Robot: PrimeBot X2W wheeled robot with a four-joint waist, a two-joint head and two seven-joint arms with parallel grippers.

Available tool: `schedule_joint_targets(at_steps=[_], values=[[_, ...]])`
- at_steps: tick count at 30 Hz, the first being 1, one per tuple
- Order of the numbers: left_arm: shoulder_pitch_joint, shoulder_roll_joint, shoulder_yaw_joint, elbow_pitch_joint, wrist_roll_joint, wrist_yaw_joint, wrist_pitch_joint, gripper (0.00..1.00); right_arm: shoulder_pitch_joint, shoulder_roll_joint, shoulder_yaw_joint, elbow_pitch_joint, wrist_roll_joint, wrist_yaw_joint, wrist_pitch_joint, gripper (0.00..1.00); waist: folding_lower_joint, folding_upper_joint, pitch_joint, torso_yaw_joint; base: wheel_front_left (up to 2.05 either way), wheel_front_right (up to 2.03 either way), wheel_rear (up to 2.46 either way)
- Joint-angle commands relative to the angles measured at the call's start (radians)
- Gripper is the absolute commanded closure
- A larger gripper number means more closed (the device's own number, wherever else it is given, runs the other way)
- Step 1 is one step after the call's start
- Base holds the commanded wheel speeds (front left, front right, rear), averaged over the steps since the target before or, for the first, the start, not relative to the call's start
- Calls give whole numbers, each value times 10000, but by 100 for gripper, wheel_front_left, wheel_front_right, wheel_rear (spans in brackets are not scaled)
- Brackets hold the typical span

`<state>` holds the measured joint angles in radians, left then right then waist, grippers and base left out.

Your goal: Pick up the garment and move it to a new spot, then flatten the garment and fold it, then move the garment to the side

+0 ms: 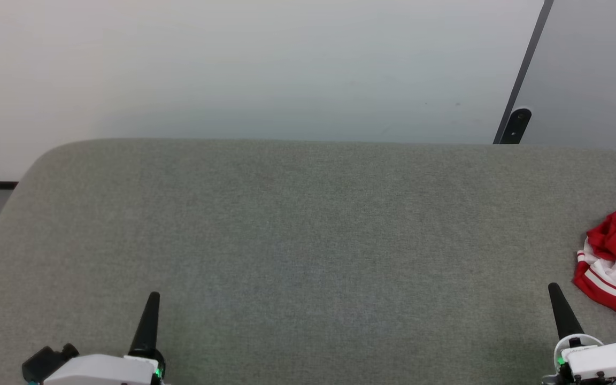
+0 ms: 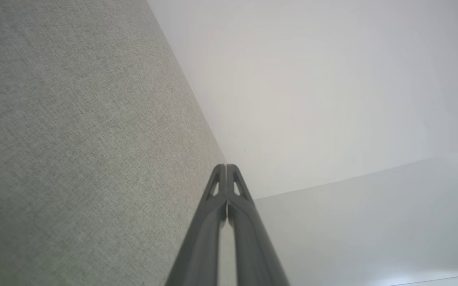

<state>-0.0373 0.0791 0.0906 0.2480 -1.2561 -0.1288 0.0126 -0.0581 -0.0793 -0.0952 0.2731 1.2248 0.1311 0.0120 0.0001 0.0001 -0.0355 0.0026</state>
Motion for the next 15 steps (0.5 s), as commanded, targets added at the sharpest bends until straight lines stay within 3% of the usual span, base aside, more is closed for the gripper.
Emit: schedule_joint_targets(at_steps=[1,15], values=[[-231,14,37,-70,-227,-22,51,100,-216,13,-60,-115,224,-3,78,100,-1,-1,11,-1,0,0,0],[-402,-84,105,-57,-1260,-25,363,100,-335,102,-106,-180,1349,-4,384,100,-1,-1,111,-7,0,0,0]])
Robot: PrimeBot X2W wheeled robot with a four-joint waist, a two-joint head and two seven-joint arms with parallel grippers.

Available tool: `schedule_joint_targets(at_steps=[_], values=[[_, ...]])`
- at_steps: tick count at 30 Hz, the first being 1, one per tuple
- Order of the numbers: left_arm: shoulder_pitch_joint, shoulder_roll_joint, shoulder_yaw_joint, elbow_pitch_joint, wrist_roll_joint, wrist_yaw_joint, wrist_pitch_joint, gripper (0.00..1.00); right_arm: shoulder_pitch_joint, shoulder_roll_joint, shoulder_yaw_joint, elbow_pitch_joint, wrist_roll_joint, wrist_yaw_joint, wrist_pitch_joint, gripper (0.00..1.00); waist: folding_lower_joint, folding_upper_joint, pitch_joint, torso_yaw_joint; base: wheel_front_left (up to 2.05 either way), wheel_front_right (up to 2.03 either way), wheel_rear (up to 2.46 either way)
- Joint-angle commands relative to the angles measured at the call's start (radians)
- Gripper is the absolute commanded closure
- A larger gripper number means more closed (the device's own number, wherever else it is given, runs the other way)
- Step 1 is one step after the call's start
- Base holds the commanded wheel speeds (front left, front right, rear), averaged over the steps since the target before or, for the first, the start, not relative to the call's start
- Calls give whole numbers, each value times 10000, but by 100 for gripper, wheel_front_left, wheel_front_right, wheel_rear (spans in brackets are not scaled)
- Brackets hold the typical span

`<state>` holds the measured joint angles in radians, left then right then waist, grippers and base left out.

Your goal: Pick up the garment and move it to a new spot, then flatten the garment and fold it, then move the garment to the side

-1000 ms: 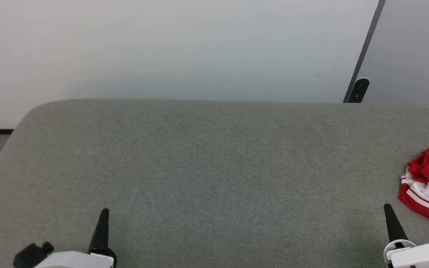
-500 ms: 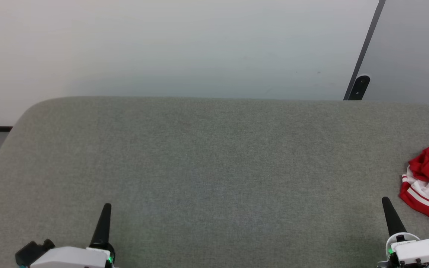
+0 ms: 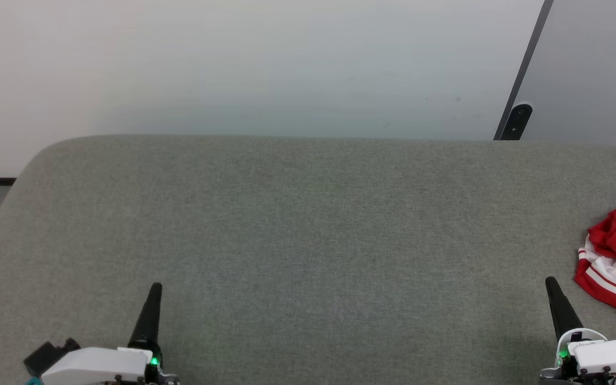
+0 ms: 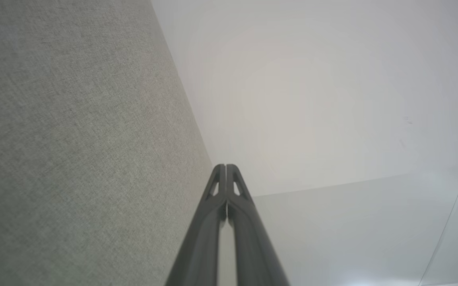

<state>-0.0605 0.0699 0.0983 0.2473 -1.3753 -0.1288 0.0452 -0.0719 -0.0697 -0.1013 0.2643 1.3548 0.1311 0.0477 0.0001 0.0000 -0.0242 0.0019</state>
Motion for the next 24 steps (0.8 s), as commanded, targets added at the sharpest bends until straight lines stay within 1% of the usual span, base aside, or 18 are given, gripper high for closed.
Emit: schedule_joint_targets(at_steps=[1,24], values=[[-178,0,34,-50,-144,-26,65,100,-210,12,-49,-96,133,-4,42,100,-1,0,5,0,0,0,0],[-419,-148,135,-30,-1721,-30,512,100,-366,152,-111,-180,1849,-6,499,100,-1,0,181,-12,0,0,0]])
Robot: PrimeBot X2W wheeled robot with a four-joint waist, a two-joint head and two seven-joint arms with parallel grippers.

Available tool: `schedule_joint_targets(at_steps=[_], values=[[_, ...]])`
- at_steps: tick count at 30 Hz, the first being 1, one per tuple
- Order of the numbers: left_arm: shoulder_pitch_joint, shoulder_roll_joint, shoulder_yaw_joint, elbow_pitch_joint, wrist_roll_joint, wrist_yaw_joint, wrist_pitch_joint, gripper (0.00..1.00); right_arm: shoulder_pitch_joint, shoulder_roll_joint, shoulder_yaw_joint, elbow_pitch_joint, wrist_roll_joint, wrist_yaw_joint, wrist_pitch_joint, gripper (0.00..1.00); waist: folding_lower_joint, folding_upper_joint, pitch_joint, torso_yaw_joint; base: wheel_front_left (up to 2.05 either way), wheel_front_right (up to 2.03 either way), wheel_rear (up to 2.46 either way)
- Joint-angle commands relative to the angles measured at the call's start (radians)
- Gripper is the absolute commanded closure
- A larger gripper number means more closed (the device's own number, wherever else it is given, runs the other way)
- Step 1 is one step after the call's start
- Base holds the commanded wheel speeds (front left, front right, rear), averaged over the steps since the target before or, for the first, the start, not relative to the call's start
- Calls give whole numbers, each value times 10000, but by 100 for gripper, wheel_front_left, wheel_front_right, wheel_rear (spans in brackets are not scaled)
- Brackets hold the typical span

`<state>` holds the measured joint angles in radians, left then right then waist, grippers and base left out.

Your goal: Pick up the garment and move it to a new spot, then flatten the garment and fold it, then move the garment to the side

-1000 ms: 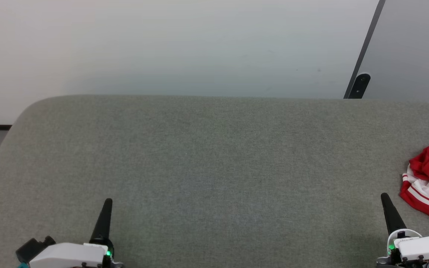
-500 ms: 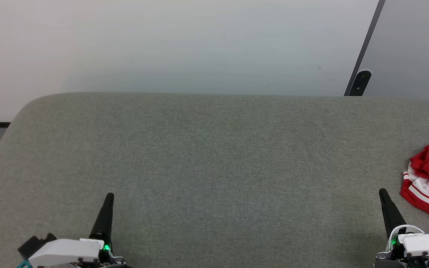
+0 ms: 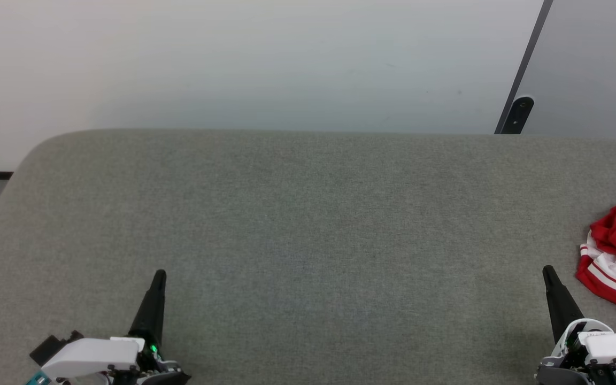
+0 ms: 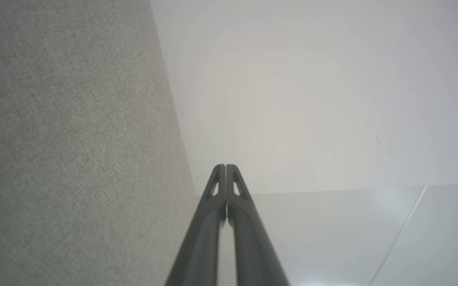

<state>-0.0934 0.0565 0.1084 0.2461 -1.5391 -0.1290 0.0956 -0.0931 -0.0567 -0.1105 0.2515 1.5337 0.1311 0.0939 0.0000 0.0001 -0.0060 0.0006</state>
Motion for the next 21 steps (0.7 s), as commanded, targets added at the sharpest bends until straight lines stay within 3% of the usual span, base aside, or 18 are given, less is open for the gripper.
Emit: schedule_joint_targets(at_steps=[1,12,21], values=[[-95,-19,39,-18,-125,-29,27,100,-159,27,-22,-56,123,-6,58,100,0,-1,7,0,0,0,0],[-223,-80,80,-11,-781,-32,225,100,-238,91,-49,-96,851,-7,237,100,0,-1,91,-6,0,0,0],[-212,-74,74,-11,-750,-32,222,100,-177,85,-42,-82,808,-7,236,100,0,-1,91,-6,0,0,0]])
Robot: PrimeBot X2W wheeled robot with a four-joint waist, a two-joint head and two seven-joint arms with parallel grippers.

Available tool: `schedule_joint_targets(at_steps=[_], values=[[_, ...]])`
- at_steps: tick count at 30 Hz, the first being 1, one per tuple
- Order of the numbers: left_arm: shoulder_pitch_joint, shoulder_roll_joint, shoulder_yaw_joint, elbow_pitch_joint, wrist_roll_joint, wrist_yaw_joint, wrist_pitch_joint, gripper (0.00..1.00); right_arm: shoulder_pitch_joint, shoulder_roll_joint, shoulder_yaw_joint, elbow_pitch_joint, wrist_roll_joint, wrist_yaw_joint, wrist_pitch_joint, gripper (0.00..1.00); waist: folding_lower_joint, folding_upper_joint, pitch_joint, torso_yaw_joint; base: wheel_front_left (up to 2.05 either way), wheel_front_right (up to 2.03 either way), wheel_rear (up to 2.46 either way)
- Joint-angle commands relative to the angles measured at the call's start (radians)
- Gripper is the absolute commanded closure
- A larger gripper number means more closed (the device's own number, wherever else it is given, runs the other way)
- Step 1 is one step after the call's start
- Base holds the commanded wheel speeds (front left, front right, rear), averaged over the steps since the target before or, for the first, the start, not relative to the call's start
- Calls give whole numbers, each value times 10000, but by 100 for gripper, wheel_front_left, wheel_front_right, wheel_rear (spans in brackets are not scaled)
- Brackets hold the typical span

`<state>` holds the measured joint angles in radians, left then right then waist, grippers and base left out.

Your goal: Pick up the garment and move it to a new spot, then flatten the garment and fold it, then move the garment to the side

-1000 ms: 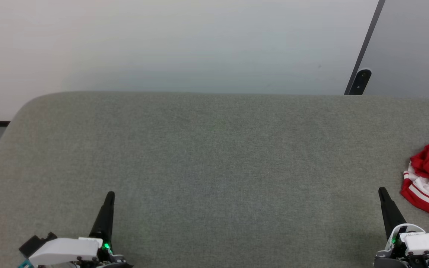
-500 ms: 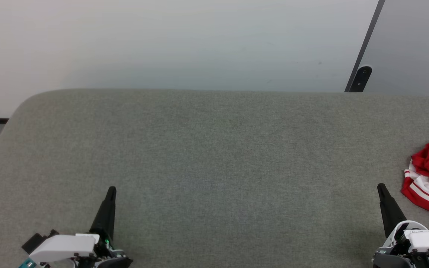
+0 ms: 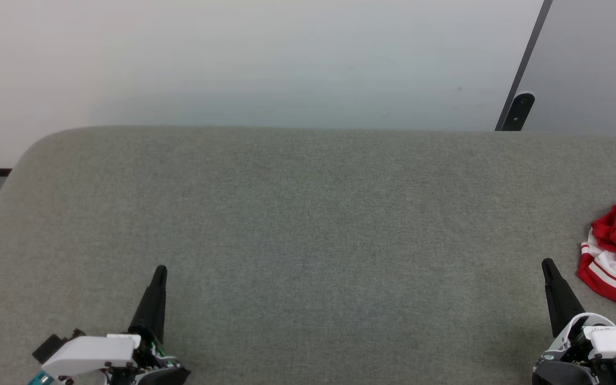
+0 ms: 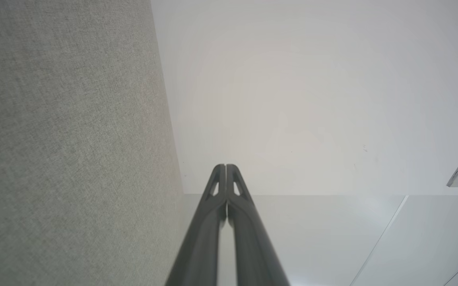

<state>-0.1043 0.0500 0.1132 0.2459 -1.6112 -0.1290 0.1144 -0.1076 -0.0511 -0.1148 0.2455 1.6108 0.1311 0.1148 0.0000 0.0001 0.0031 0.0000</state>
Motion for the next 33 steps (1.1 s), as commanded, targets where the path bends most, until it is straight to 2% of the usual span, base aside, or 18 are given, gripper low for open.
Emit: schedule_joint_targets(at_steps=[1,33], values=[[-103,-9,29,-8,-29,-32,34,100,-32,29,0,-23,37,-7,27,100,0,-1,0,0,0,0,0],[-100,-8,23,-10,-31,-32,31,100,-32,28,3,-23,39,-7,25,100,0,-1,0,0,0,0,0]])
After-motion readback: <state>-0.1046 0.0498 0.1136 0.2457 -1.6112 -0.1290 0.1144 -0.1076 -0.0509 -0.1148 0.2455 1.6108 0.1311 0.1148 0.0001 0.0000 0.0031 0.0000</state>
